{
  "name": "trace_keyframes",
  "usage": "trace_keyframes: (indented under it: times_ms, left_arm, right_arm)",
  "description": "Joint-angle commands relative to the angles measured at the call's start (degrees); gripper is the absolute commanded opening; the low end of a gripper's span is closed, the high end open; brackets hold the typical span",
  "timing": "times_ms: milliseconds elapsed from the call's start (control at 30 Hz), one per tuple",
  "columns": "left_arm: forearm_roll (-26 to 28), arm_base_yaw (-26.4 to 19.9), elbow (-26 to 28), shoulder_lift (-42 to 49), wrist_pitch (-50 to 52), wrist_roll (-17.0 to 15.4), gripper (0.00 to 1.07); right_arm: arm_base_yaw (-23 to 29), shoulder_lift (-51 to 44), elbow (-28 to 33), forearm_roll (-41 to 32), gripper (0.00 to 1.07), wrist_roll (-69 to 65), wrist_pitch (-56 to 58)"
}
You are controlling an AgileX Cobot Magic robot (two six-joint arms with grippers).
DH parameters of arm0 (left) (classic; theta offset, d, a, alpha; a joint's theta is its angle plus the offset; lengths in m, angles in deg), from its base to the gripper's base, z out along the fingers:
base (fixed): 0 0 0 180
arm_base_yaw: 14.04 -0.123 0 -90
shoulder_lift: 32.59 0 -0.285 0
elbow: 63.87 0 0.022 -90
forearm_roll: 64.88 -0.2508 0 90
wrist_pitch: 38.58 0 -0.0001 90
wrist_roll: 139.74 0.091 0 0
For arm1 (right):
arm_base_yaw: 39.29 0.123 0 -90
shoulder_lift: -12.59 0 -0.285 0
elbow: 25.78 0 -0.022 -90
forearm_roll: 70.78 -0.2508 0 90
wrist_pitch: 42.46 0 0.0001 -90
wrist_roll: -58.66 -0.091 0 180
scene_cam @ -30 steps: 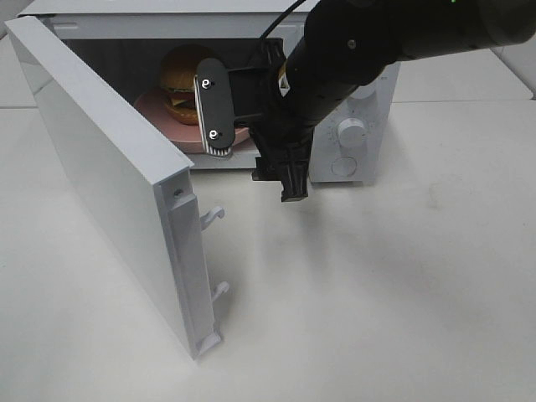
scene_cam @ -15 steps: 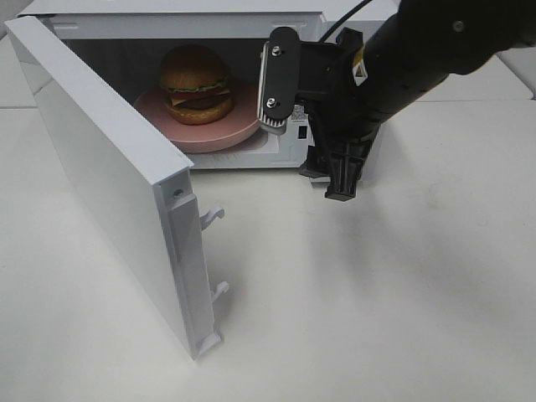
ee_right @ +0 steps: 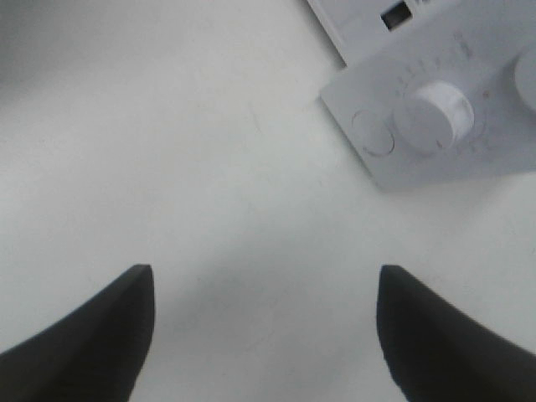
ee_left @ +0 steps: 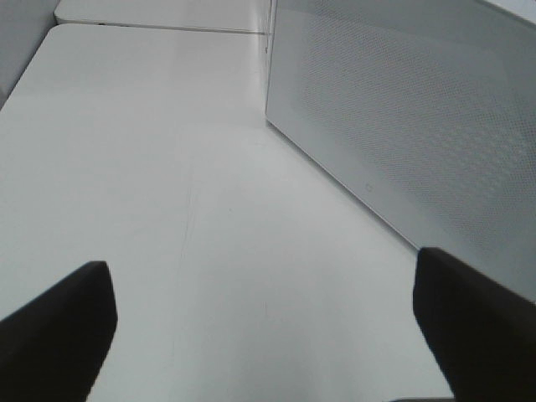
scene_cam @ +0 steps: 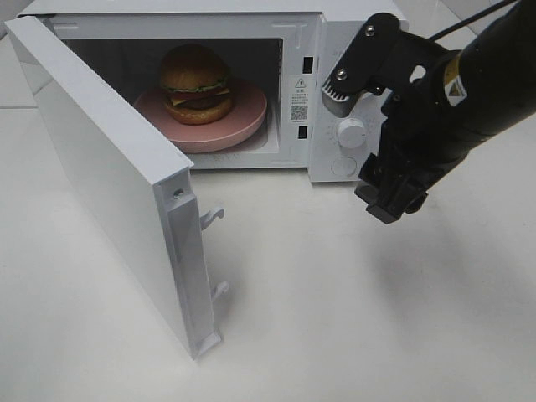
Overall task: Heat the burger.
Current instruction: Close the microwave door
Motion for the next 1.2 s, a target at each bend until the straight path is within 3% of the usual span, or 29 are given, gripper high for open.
trace_keyframes:
  times_ms: [33, 300, 967, 1200]
  left_arm:
    - [0.2, 0.1, -0.2, 0.9, 0.7, -0.5, 0.9]
    - [0.2, 0.1, -0.2, 0.9, 0.7, -0.5, 0.9]
    - [0.2, 0.1, -0.2, 0.9, 0.7, -0.5, 0.9]
    - [0.2, 0.1, -0.2, 0.9, 0.7, -0.5, 0.9]
  right_arm:
    - [-0.2, -2.1, 1.2, 0.2, 0.72, -6.0, 2.8]
    - [-0.2, -8.4, 3.2, -0.7, 0.72, -16.4, 14.6]
    - [-0.2, -22.4, 3.6, -5.1, 0.72, -18.4, 28.9]
    - [-0.2, -30.3, 10.3, -5.6, 0.72, -18.4, 28.7]
